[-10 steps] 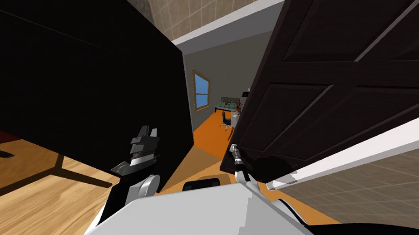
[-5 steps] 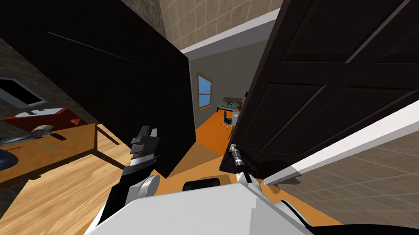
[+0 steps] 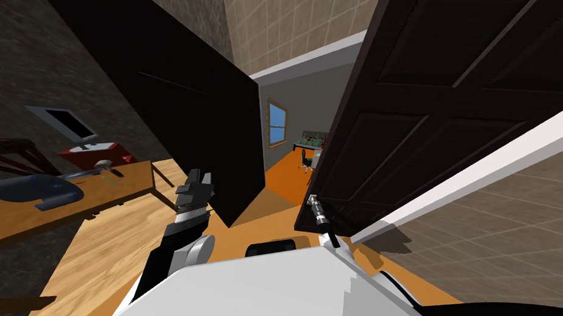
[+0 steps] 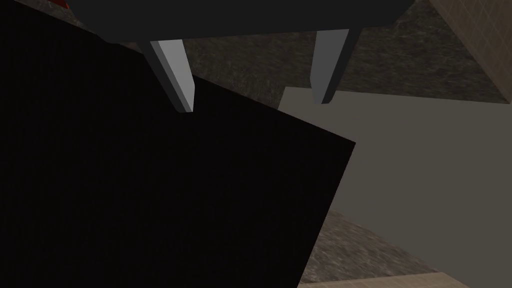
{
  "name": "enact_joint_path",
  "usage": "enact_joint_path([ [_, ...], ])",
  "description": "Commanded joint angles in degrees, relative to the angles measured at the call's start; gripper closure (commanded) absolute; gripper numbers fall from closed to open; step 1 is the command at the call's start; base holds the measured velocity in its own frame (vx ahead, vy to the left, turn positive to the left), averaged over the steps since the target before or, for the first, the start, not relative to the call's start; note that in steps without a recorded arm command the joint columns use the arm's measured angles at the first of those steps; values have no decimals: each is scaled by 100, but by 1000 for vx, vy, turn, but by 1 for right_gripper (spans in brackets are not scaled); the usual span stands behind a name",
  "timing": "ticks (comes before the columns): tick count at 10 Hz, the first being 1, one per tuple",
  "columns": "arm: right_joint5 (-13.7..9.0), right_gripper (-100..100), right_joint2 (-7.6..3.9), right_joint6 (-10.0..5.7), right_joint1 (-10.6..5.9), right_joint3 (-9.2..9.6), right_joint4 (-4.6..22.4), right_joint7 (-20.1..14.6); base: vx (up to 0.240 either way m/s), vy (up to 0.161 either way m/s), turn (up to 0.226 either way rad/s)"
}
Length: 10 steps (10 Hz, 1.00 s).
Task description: Pull the door open
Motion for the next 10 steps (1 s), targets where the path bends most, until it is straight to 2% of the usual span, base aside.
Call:
enact_joint_path([
  [1, 40, 100, -68, -80, 64, 106, -17, -101, -220, -49, 101],
  [4, 126, 100, -252, -235, 192, 344, -98, -329, -246, -47, 112],
  [6, 162, 100, -329, -300, 247, 445, -132, -425, -236, -48, 72],
  [7, 154, 100, -295, -258, 229, 419, -120, -385, -96, -21, 19],
  [8, 182, 100, -381, -381, 342, 541, -138, -484, -161, -37, 115],
  [10, 207, 100, -513, -553, 463, 673, -177, -601, -205, -64, 135],
])
